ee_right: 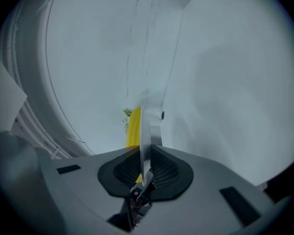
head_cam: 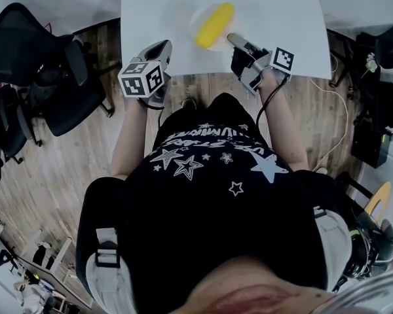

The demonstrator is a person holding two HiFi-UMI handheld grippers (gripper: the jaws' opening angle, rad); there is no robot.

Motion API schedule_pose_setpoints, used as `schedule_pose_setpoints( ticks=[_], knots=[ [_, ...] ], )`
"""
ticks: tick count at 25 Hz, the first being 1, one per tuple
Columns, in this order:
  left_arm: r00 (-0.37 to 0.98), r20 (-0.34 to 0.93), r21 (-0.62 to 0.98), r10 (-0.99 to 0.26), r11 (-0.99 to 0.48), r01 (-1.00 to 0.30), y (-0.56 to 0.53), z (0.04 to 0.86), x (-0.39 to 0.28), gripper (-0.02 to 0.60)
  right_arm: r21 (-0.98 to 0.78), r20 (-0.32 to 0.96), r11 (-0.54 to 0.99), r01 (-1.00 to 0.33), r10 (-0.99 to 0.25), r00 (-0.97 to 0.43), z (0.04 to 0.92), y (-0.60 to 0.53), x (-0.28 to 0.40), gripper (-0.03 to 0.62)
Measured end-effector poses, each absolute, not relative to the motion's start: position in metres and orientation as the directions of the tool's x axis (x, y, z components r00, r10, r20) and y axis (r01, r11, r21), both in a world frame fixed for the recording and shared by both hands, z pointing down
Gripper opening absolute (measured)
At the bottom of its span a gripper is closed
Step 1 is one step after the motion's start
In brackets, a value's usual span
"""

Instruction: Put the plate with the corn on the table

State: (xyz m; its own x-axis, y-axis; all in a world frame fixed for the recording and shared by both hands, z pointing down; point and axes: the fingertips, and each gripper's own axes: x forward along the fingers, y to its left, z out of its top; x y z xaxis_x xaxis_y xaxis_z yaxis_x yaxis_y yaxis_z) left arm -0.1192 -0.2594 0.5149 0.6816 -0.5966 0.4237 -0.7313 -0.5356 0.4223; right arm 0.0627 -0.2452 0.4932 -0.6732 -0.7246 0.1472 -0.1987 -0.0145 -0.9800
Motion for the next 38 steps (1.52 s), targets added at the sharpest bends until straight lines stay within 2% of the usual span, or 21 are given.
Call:
schedule_pose_setpoints(
  ticks=[10, 22, 38],
  knots=[
    [0.659, 0.426, 0.416, -0.619, -0.513, -0.751, -0.260, 0.512, -0.113, 0.006, -0.982, 0.144, -0.010, -0.187, -0.681, -0.718, 0.498, -0.264, 0.062, 0.037],
    [0.575, 0.474, 0.399, -0.667, -0.419, -0.815, -0.324, 0.523, -0.122, 0.006, -0.980, 0.163, 0.007, -0.200, -0.553, -0.817, 0.524, -0.354, 0.044, 0.037],
    [0.517, 0.524, 0.398, -0.677, -0.342, -0.851, -0.395, 0.547, -0.126, 0.006, -0.966, 0.218, 0.024, -0.256, -0.450, -0.866, 0.563, -0.442, 0.032, 0.037]
  ],
)
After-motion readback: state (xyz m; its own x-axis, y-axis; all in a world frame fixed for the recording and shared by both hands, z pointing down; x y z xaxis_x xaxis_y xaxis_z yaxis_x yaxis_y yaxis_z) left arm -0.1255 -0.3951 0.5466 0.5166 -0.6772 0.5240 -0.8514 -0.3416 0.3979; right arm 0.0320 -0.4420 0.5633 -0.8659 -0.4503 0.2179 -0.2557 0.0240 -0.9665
